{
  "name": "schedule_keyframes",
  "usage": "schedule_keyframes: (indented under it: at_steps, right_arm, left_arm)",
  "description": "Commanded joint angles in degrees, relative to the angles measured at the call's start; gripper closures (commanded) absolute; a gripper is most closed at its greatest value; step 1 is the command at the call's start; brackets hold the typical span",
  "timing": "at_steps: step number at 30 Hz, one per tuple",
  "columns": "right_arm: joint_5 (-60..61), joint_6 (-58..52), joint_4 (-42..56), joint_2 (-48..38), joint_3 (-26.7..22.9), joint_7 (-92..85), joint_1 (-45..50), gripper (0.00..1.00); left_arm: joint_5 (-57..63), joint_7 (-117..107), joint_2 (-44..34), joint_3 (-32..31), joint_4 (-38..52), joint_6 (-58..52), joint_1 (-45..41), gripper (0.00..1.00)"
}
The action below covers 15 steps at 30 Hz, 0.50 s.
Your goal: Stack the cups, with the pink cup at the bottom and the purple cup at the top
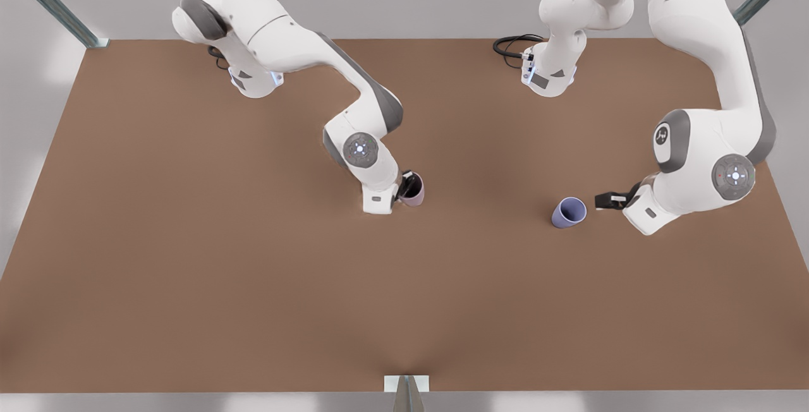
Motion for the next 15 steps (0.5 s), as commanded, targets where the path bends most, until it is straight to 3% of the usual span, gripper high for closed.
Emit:
schedule_keyframes:
  at_steps: [1, 3, 4, 7, 15]
  right_arm:
    - [-0.84, -3.46, 8.22, 6.03, 0.81, 61.88, 2.74, 0.79]
    - [-1.37, -3.19, 11.04, 9.64, 0.46, 62.41, 4.32, 0.79]
    - [-1.20, -3.46, 11.13, 9.73, -3.83, 62.24, 7.74, 0.79]
    - [-3.21, -1.52, 11.22, 12.19, -5.51, 63.64, 8.45, 0.79]
    - [-6.12, 0.32, 13.86, 15.79, -5.07, 63.65, 6.87, 0.79]
  left_arm:
    - [0.05, 3.67, -0.75, -0.12, -4.42, 10.51, 0.02, 0.00]
    - [-0.04, 5.78, -0.75, -0.21, -9.96, 18.07, 0.02, 0.00]
    - [-0.04, 5.96, -0.49, -0.30, -12.51, 21.50, 0.02, 0.00]
    - [-0.04, 6.05, -0.22, -0.21, -20.24, 31.43, 0.02, 0.00]
    - [-0.04, 6.14, 2.94, 1.20, -24.47, 34.42, 0.55, 0.00]
